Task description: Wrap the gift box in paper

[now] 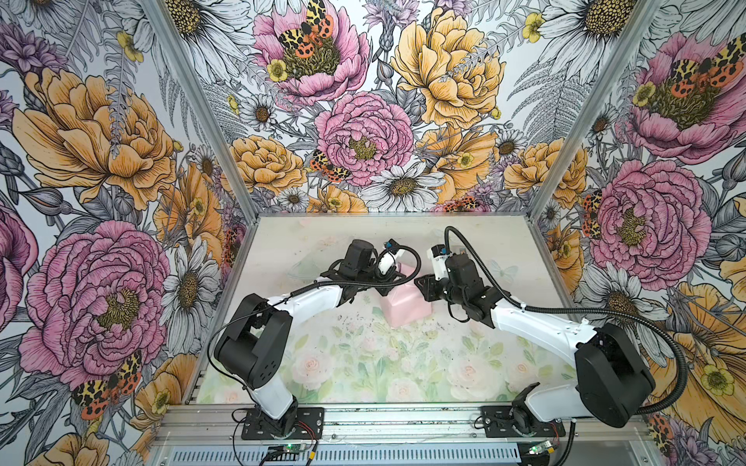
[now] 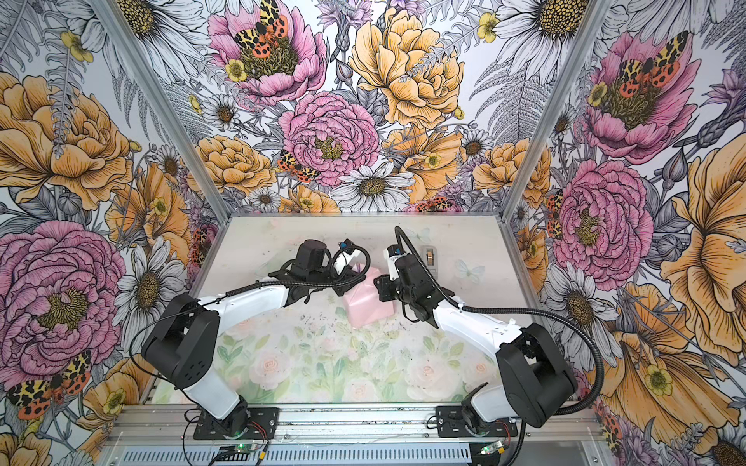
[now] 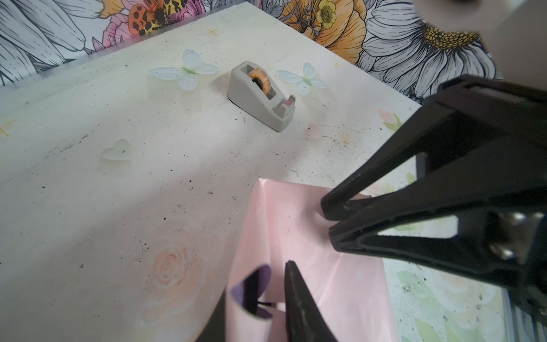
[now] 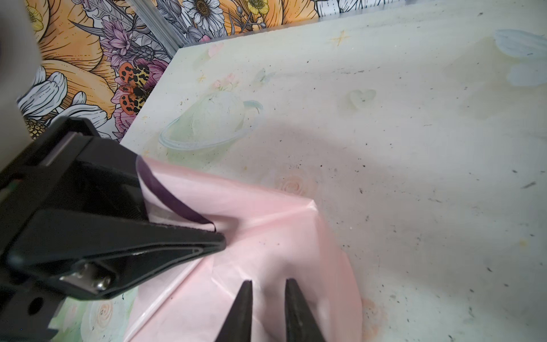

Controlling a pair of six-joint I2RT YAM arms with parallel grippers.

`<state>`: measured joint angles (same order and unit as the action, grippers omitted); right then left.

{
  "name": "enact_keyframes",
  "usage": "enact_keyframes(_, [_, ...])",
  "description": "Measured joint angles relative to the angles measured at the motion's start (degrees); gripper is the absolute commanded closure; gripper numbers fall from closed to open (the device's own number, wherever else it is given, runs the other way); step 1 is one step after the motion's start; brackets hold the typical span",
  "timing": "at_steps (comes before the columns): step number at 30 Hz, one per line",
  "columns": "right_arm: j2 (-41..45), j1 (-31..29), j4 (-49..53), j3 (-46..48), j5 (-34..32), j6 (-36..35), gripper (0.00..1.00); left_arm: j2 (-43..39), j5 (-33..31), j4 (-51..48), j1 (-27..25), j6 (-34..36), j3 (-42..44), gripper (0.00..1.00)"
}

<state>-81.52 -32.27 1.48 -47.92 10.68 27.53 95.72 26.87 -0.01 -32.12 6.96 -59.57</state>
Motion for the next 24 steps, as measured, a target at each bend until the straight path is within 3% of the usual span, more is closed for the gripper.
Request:
enact_keyframes(7, [-0.8, 0.1, -1.0, -0.1, 2.1, 0.0, 0.79, 2.8, 1.1, 2.0, 0.0, -0.9, -1.0, 0.92])
enact_keyframes(10, [-0.7, 0.1, -1.0, -0.2, 2.8, 0.3, 0.70, 3.2, 1.2, 2.7, 0.0, -1.0, -1.2, 0.97])
enact_keyframes(14, [0.7, 0.7, 0.1, -0.1, 3.8, 1.3, 0.56, 3.2, 1.4, 2.9, 0.1, -1.0, -1.2, 0.98])
enact_keyframes(24, [15.6, 3.3, 3.3, 10.4, 5.1, 11.0, 0.53, 2.4, 0.4, 3.7, 0.1, -1.0, -0.1, 1.00])
